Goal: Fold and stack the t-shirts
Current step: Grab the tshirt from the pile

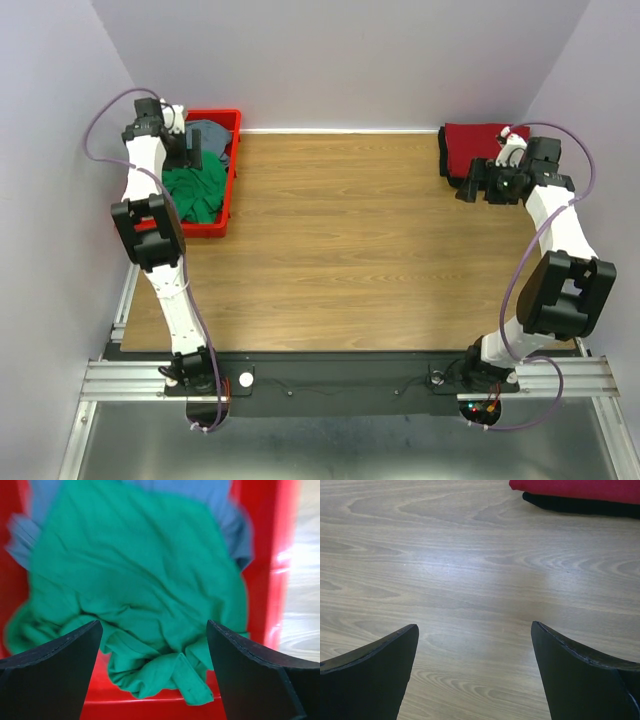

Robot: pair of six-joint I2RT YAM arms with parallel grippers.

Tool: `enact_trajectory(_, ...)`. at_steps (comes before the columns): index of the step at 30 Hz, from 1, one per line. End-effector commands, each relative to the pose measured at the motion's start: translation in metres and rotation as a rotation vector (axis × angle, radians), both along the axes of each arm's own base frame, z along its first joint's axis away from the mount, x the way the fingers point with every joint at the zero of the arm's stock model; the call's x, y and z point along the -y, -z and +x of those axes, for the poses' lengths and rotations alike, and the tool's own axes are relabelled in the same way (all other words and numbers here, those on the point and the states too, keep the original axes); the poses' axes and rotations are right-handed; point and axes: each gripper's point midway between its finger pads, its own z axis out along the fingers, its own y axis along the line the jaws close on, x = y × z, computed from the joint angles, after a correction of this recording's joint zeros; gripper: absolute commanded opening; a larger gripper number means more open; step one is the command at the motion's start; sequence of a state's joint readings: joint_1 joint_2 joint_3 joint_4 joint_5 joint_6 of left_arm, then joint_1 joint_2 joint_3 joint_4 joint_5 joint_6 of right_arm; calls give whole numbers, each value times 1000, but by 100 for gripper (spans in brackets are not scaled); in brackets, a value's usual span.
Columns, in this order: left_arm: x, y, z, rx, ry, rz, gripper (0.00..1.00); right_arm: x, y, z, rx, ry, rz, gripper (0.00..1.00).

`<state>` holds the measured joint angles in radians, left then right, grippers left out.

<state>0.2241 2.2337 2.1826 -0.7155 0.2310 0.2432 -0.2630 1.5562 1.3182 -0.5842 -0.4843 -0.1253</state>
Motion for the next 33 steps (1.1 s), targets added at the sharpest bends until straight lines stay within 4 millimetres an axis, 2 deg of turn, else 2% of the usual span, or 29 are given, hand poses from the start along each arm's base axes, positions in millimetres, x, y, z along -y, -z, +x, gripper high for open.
enact_trajectory(1,-10,17,-10,-59,-59,20,97,3,-20,18,57,-17,-11,100)
enact_trajectory(5,-13,58,-16,-127,-73,28,97,4,-17,24,44,-19,-2,100)
enact_trajectory(10,-11,91,-27,-184,-56,23,97,8,-13,28,28,-20,-14,100)
enact_trajectory(16,-10,116,-37,-218,-48,24,96,10,-8,25,10,-18,-26,100)
enact_trajectory(17,-9,118,-38,-223,-46,25,95,9,-7,25,8,-21,-26,100)
enact_trajectory(19,-9,121,-41,-229,-40,23,84,10,-8,24,9,-19,-31,100)
enact_trajectory(20,-8,118,-41,-225,-33,23,74,10,-9,24,11,-17,-34,100)
enact_trajectory(21,-7,114,-40,-217,-31,22,74,11,-9,24,10,-17,-36,100)
enact_trajectory(22,-6,110,-42,-212,-29,22,64,11,-11,23,13,-17,-36,100)
enact_trajectory(23,-6,104,-42,-201,-30,21,58,11,-12,23,14,-17,-37,100)
enact_trajectory(24,-6,87,-42,-169,-28,25,53,10,-13,22,17,-21,-37,100)
enact_trajectory(26,-4,68,-44,-139,-19,27,39,10,-16,20,22,-22,-42,100)
enact_trajectory(27,-1,45,-46,-100,-10,26,33,9,-15,19,20,-24,-41,100)
enact_trajectory(28,1,30,-46,-73,-6,25,20,9,-16,19,22,-25,-42,100)
enact_trajectory(30,6,-17,-47,16,10,21,0,9,-21,20,34,-30,-44,100)
enact_trajectory(32,17,-51,-47,84,51,-7,0,8,-25,21,40,-30,-40,100)
enact_trajectory(33,22,-76,-52,126,64,-13,0,8,-28,22,46,-32,-39,100)
